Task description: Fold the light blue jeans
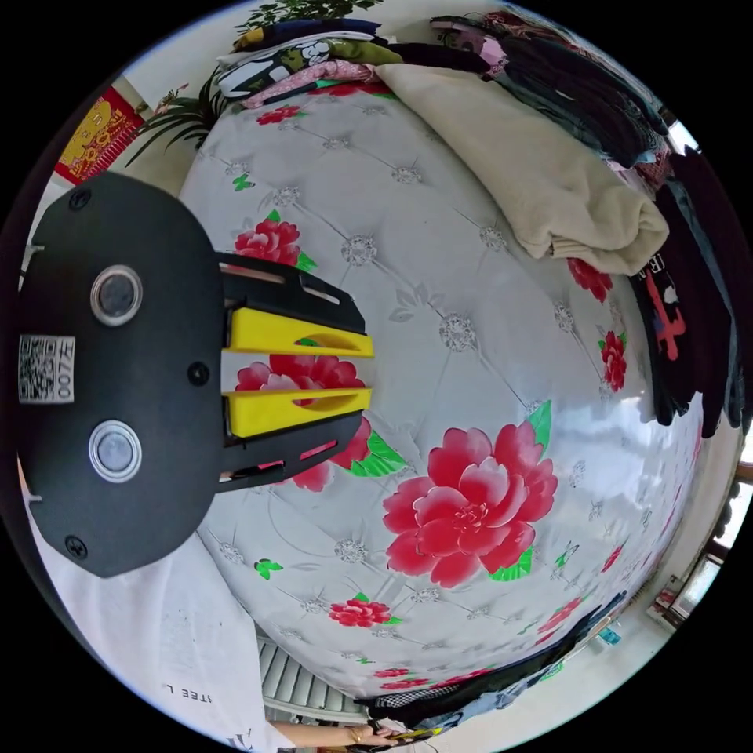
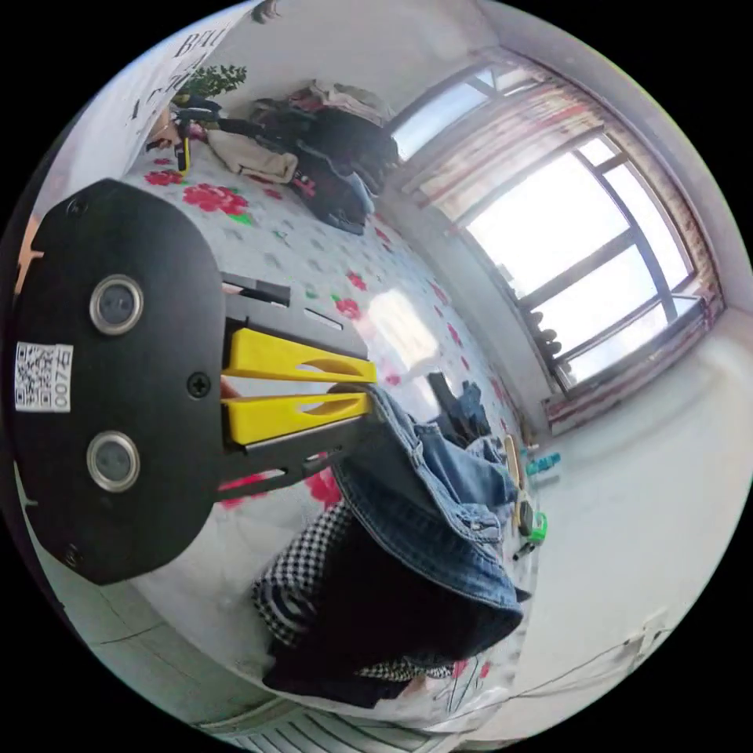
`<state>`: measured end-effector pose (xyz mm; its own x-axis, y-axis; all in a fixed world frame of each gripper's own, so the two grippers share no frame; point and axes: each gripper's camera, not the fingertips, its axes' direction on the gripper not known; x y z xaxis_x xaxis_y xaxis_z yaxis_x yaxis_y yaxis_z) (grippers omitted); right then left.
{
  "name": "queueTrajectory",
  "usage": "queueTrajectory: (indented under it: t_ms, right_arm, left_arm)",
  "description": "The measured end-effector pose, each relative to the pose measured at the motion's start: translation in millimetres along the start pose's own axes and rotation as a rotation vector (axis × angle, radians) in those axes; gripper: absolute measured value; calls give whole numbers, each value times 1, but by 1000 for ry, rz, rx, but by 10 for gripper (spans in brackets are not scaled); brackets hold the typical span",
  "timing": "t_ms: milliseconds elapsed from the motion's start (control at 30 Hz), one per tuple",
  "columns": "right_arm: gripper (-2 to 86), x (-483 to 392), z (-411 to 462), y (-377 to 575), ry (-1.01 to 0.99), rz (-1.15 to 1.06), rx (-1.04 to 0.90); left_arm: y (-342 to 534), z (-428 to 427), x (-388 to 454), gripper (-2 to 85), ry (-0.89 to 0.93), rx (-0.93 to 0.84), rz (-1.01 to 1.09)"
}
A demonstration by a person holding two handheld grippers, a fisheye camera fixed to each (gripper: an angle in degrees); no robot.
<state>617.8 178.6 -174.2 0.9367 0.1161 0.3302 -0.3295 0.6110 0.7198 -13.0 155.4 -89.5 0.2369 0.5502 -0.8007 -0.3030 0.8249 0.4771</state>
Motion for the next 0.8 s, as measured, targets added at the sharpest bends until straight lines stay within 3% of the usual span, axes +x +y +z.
queueTrajectory:
  t_ms: [67,200,300,467,533,667,800]
  right_arm:
    - [-1,-76,16,43,-174,-41,-74]
    - [-2,-208,38,112,-263,-219,-225]
    - [0,-317,50,170,-478,-357,-387]
    - [12,-523,70,305,-936,-640,-731]
    - [24,-581,69,343,-1022,-738,-783]
    - [45,-637,56,382,-996,-951,-810]
    - [48,-596,62,368,-759,-830,-704]
  left_arm:
    - [5,-1,-13,53,41,18,-8]
    - [34,-13,-47,53,205,99,12]
    - [70,-29,-82,58,291,172,36]
    - [140,-48,-172,61,292,282,-70]
    - [166,-50,-216,62,279,317,-167]
    - [221,-66,-303,63,222,382,-367]
    - [255,-100,-327,67,69,428,-354]
